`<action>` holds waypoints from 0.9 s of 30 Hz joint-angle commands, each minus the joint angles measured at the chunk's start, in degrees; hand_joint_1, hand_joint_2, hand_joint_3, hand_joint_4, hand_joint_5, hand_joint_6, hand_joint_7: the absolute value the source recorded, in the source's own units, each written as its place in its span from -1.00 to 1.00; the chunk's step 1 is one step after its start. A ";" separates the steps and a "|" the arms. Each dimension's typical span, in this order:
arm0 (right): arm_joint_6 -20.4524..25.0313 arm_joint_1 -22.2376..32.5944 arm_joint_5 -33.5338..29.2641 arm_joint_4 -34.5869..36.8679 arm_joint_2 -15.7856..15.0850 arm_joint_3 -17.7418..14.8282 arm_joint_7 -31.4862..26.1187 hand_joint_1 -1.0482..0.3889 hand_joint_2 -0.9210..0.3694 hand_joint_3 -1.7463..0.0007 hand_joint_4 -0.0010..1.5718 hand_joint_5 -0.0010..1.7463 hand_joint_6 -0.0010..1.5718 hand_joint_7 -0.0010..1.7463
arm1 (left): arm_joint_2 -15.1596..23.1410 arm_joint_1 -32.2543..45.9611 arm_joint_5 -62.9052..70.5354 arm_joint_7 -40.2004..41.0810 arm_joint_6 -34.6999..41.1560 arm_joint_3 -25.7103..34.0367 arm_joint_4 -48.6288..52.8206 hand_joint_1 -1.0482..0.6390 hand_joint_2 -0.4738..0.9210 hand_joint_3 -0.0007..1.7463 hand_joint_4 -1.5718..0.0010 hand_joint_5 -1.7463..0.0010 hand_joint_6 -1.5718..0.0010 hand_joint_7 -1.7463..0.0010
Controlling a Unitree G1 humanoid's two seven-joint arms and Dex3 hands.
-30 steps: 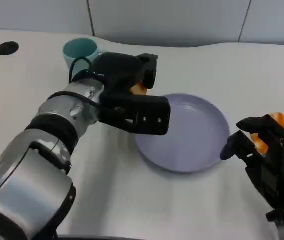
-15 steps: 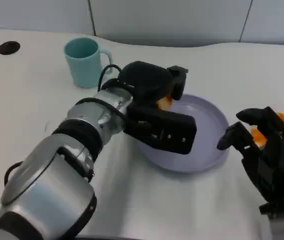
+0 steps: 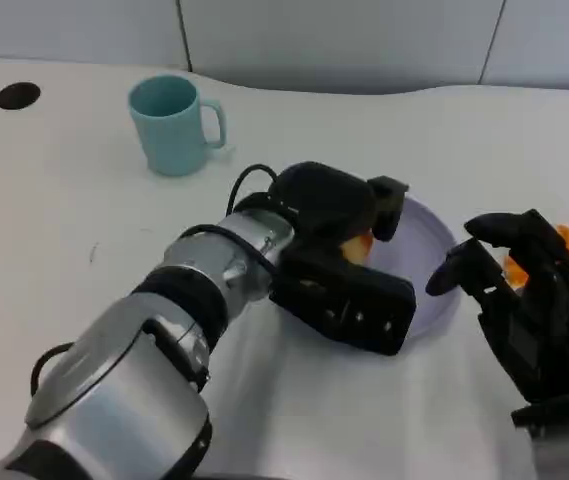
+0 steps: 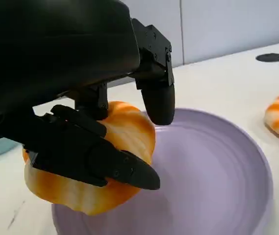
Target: Grasp the bread from the table and place it into the plate.
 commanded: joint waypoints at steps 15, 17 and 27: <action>-1.36 0.42 -0.89 0.04 -0.36 0.00 -0.72 -0.25 -1.00 0.85 -0.18 0.84 0.02 -0.08 | 2.22 -1.00 3.02 -2.28 0.88 -2.81 0.45 -0.64 1.00 -0.64 0.66 0.98 0.60 1.00; -1.35 0.40 -0.83 0.07 -0.34 0.00 -0.71 -0.25 -1.00 0.85 -0.18 0.84 0.03 -0.08 | 2.26 -1.03 2.99 -2.11 0.90 -2.54 0.43 -0.64 1.00 -0.63 0.67 0.98 0.61 1.00; -1.09 -0.07 -0.68 0.46 -0.30 -0.05 -0.80 -0.25 -1.00 0.88 -0.20 0.87 0.02 -0.10 | 3.68 -2.02 0.58 -1.89 -0.11 0.73 0.15 -0.61 1.00 -0.66 0.67 0.99 0.63 0.99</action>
